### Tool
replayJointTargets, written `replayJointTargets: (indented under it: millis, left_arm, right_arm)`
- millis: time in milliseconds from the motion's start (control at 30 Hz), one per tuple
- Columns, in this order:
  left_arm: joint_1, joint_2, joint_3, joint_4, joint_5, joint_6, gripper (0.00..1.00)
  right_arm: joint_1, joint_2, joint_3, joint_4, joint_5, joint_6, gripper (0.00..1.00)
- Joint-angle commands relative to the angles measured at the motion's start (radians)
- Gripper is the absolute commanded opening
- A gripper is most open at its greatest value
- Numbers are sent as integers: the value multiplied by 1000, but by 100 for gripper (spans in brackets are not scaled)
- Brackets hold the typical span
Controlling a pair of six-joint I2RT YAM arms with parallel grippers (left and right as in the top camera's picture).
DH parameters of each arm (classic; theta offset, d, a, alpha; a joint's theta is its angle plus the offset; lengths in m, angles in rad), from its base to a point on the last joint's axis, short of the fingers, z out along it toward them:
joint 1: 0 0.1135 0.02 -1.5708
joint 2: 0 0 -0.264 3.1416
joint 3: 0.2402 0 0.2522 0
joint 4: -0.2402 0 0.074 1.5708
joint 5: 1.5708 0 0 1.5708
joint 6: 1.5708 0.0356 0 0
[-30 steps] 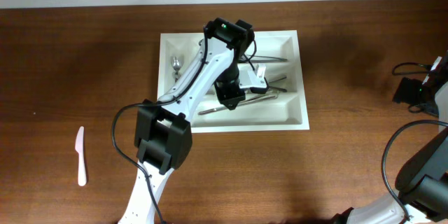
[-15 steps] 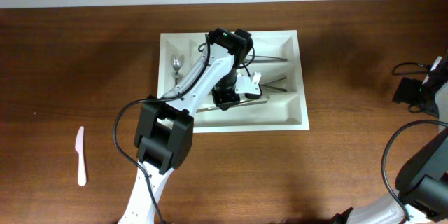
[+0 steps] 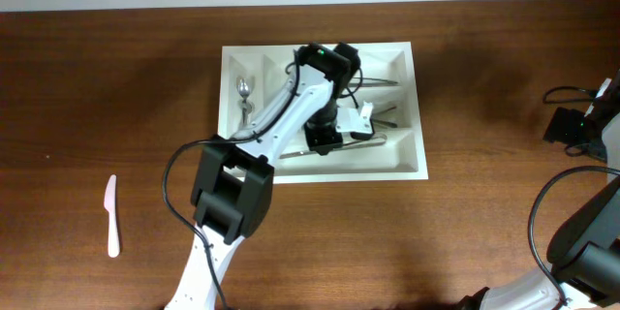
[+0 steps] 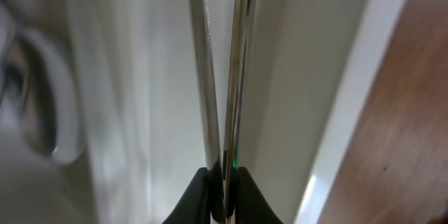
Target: Pack container
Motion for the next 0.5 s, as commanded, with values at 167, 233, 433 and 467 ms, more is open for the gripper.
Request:
replayJointTargets:
  millis: [167,233,433,467]
  left_arm:
    - [-31,-32,-5,-2,30,35,2]
    - [-31,-32,-5,-3,29,35,2]
    - [-31,-32,-5,-3,29,35,9]
    - [-31,-32,-5,-3,29,35,11]
  right_arm:
    - [3,-11,-7,0,1,-3,99]
    - [3,-11,-7,0,1,-3,99]
    - [3,-11,-7,0,1,-3,99]
    - [3,-11,-7,0,1,-3,99]
